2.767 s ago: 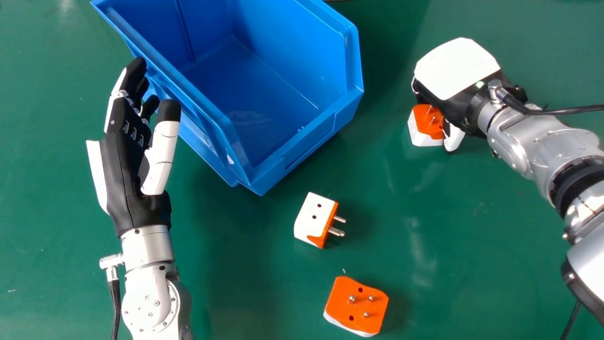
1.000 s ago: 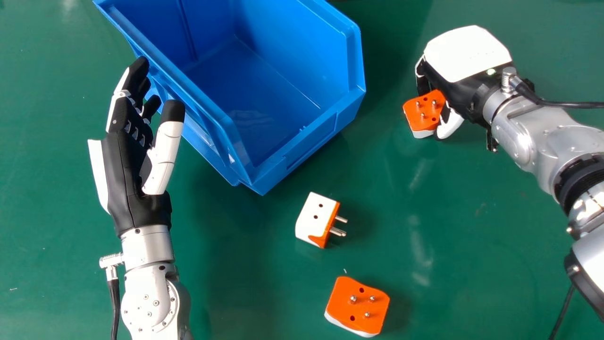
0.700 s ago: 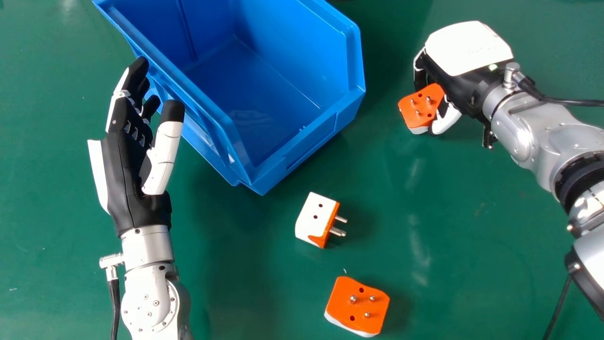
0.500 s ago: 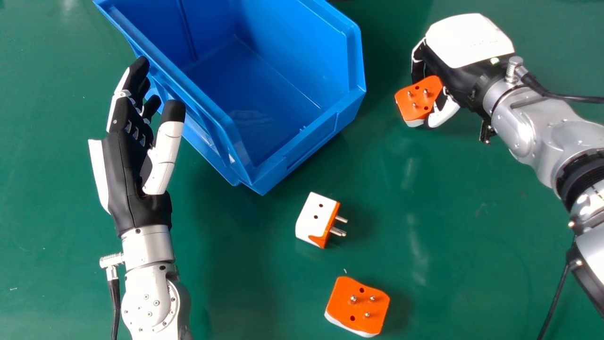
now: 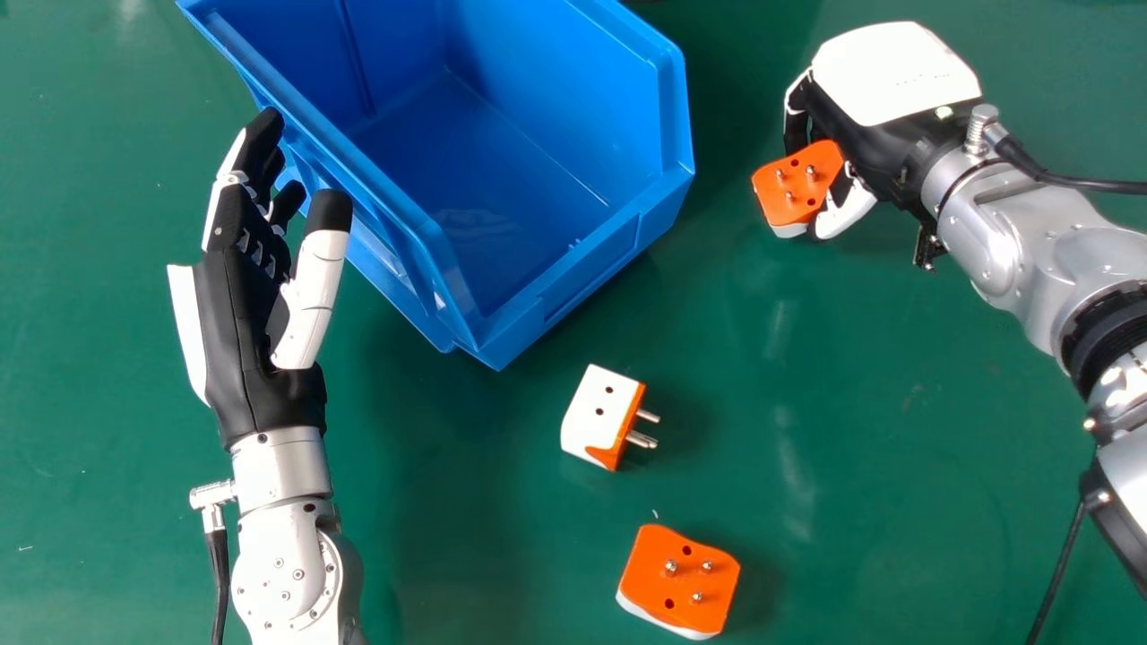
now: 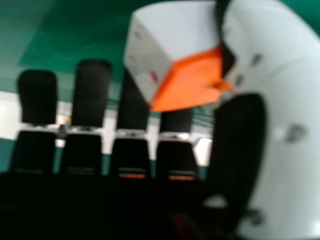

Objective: Pick all objects and put in blue box

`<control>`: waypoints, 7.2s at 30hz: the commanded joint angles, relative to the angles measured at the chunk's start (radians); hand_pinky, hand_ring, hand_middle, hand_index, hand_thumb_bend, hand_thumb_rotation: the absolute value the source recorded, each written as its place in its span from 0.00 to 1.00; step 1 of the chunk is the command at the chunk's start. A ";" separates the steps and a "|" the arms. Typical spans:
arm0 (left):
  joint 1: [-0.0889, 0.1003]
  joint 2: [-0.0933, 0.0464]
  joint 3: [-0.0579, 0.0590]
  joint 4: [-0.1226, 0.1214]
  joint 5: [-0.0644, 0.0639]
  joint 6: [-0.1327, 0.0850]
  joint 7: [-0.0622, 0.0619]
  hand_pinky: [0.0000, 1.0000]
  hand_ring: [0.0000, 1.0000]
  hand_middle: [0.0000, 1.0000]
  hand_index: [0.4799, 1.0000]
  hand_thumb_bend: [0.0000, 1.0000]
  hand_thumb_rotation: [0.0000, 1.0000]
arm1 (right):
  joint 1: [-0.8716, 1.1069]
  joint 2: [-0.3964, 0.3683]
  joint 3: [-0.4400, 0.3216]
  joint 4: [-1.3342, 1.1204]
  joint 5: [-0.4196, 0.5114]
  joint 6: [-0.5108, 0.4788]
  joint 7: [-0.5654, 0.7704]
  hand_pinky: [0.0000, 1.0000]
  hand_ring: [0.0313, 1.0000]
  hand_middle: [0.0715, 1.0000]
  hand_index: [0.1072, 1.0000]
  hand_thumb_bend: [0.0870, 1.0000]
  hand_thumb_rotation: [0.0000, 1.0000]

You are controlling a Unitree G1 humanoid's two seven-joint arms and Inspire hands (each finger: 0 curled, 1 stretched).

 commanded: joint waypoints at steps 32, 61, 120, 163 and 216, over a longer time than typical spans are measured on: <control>-0.014 -0.009 -0.012 -0.014 -0.001 0.005 -0.021 0.88 0.92 0.91 0.67 0.85 0.64 | 0.294 -0.176 -0.240 -0.706 0.149 -0.105 0.021 0.25 0.37 0.44 0.45 0.46 0.00; -0.010 -0.007 -0.009 -0.007 -0.007 0.000 -0.031 0.89 0.93 0.91 0.67 0.86 0.65 | 0.371 -0.155 -0.346 -0.916 0.193 -0.123 0.067 0.29 0.34 0.42 0.48 0.46 0.00; 0.001 -0.023 -0.016 -0.014 0.028 -0.008 0.022 0.88 0.92 0.91 0.66 0.86 0.65 | 0.252 0.062 -0.297 -0.916 0.162 -0.102 0.149 0.35 0.35 0.45 0.48 0.46 0.00; -0.001 -0.017 -0.021 -0.014 0.042 -0.006 0.033 0.87 0.91 0.90 0.65 0.86 0.65 | -0.043 0.239 0.030 -0.228 -0.071 -0.025 -0.197 0.40 0.43 0.52 0.53 0.53 0.00; 0.056 -0.004 -0.026 -0.076 0.009 0.015 -0.032 0.89 0.92 0.91 0.66 0.86 0.64 | 1.160 0.136 -0.349 -1.586 0.141 0.179 0.140 0.81 0.95 0.98 0.99 0.88 0.44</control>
